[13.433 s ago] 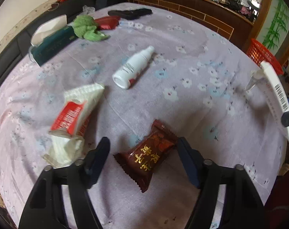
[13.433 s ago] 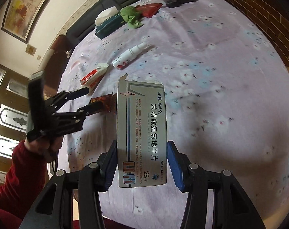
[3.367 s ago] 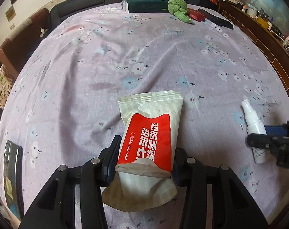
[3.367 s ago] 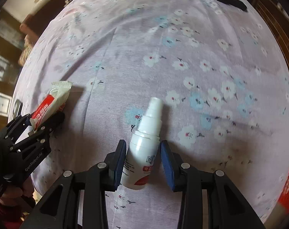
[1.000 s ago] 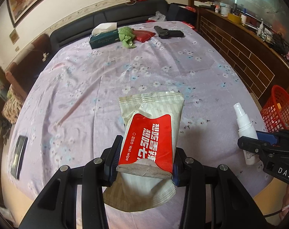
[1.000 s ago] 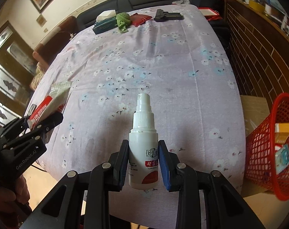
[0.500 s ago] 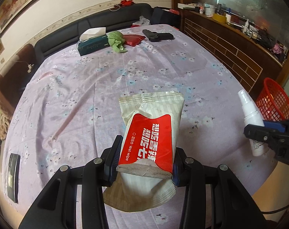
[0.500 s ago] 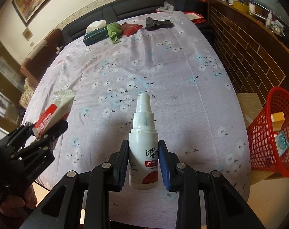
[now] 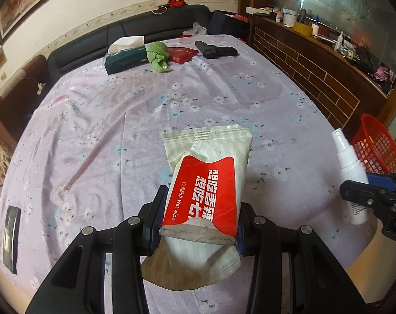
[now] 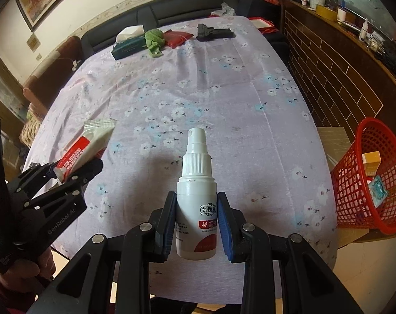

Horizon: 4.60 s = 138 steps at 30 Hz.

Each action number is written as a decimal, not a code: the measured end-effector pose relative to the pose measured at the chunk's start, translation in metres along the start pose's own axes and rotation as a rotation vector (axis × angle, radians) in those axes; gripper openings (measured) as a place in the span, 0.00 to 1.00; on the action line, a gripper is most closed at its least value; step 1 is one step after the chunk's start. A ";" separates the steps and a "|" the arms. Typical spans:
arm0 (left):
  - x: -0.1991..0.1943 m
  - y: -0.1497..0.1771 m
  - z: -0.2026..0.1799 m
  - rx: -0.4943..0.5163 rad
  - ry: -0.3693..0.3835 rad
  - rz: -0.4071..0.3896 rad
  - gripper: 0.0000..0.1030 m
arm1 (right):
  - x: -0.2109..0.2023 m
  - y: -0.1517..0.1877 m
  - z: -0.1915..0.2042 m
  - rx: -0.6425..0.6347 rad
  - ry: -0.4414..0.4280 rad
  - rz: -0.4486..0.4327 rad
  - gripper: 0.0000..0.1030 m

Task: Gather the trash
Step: 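Lift the wipes packet and spray bottle in both grippers and hold them, then carry the wipes packet and spray bottle in both grippers over the wastebasket, then open both grippers to drop the wipes packet and spray bottle into the basket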

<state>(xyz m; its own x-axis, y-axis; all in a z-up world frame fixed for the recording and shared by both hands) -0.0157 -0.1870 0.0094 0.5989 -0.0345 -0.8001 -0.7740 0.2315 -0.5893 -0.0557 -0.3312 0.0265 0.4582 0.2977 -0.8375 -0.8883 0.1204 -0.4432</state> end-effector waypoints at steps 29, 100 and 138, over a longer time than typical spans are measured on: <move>0.016 -0.007 0.008 -0.029 -0.001 0.033 0.40 | 0.021 -0.008 0.001 -0.033 -0.008 0.072 0.31; -0.028 -0.068 -0.278 0.428 0.272 -0.072 0.40 | -0.113 0.029 -0.249 0.461 0.133 -0.181 0.32; -0.019 -0.088 -0.419 0.510 0.377 0.001 0.41 | -0.147 0.013 -0.359 0.561 0.153 -0.224 0.32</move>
<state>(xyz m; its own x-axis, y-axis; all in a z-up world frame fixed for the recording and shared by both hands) -0.0449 -0.6137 0.0296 0.4129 -0.3526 -0.8398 -0.5233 0.6628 -0.5356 -0.1237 -0.7136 0.0288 0.5978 0.0738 -0.7982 -0.6323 0.6555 -0.4130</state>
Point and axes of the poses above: each gripper's, at about its wrist camera, not at the fingertips, and x roughly the way its jaws point, z to its left, y to its underside, the point moved 8 cm from there along x, roughly the way its jaws point, and after that the axes turned 5 degrees about -y, right-handed, at the moved point
